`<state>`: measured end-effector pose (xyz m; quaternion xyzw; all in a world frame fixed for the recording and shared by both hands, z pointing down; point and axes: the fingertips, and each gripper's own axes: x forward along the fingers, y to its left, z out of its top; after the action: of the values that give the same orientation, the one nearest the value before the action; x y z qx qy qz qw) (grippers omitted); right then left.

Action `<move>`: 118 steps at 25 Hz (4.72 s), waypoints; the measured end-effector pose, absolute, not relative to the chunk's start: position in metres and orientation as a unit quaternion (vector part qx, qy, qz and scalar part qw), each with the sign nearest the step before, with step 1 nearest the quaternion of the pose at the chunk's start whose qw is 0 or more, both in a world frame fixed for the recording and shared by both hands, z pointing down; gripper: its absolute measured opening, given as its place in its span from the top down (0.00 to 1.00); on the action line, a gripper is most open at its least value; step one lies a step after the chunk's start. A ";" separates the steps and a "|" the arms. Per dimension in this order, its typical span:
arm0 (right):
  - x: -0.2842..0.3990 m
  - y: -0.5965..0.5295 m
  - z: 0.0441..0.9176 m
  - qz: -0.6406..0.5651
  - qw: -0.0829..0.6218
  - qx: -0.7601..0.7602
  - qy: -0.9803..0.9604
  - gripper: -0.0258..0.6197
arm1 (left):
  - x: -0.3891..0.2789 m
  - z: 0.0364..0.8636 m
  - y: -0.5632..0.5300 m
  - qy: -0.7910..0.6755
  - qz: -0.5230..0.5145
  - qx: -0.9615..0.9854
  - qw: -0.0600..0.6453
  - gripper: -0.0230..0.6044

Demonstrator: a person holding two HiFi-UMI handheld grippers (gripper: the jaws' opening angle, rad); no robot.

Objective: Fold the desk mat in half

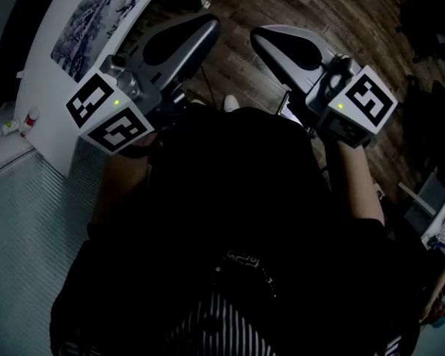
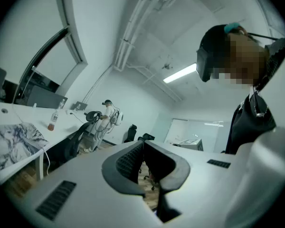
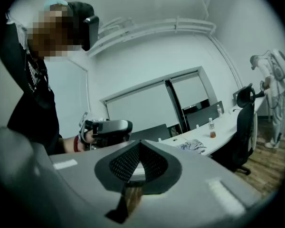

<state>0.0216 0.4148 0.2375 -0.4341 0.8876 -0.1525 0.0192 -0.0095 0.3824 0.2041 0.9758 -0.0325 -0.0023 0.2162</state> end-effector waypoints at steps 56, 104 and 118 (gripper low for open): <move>0.050 0.266 0.272 -0.209 -0.027 -0.392 0.895 0.95 | -0.004 0.262 0.241 -0.090 0.094 0.971 0.199 0.95; 0.031 -0.105 0.272 -0.209 -0.064 -0.213 0.952 0.95 | -0.032 0.257 -0.090 -0.261 0.033 0.931 0.252 0.95; 0.069 -0.153 0.310 -0.232 -0.081 -0.156 0.957 0.95 | 0.008 0.264 -0.119 -0.306 0.035 0.916 0.257 0.95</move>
<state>0.0689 -0.1527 0.3102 -0.1561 0.9567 -0.2321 -0.0809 0.0082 -0.1187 0.2636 0.9160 -0.3062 0.0347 0.2568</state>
